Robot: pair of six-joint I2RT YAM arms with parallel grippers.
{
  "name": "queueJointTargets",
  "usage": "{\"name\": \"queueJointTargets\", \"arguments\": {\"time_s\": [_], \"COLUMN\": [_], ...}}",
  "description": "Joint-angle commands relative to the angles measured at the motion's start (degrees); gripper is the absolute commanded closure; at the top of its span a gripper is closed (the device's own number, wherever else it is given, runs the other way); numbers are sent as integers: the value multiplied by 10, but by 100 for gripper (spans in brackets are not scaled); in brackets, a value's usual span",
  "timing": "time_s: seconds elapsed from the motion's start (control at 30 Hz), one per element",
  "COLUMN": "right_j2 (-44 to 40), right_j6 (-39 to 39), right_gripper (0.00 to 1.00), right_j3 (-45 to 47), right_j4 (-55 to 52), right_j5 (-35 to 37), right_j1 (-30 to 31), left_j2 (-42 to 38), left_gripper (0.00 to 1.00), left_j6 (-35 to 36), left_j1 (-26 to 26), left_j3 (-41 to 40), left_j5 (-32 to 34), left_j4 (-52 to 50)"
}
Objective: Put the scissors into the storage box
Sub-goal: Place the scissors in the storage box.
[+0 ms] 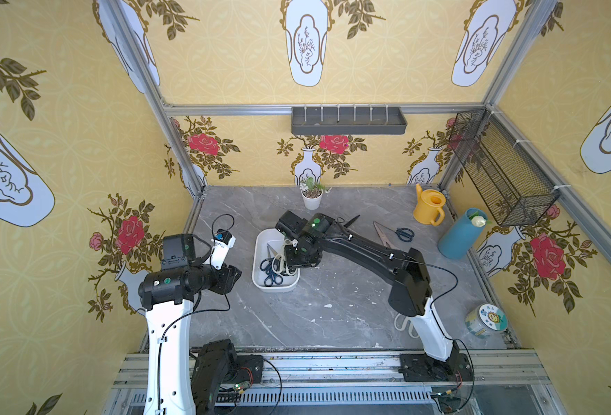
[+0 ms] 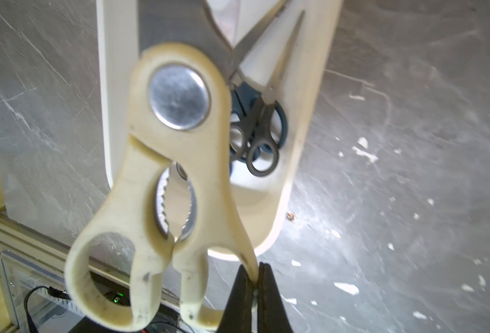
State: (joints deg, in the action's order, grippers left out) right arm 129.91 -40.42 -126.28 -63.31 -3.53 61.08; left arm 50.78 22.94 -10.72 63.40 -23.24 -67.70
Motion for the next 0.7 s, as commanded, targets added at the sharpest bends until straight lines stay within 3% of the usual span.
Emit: {"name": "queueJointTargets", "arguments": {"time_s": [0.0,0.13,0.37,0.67], "right_j2": [61,107,110,85], "right_j6": [18,13,-5,1], "right_gripper": [96,95,89,72], "right_j3": [-69,-85,-14,-13], "right_j4": [-21,-2,69,73], "right_j5": [-4,-8,-21,-24], "right_j1": [-4,-8,-7,-11], "left_j2": [16,38,61,67], "left_gripper": [44,44,44,45], "left_j6": [-19,-58,-88,-90], "left_j1": [-1,-1,-1,-1], "left_j3": [0,4,-11,-18], "left_j5": [-15,-28,-54,-49], "left_j4": [26,55,84,81]}}
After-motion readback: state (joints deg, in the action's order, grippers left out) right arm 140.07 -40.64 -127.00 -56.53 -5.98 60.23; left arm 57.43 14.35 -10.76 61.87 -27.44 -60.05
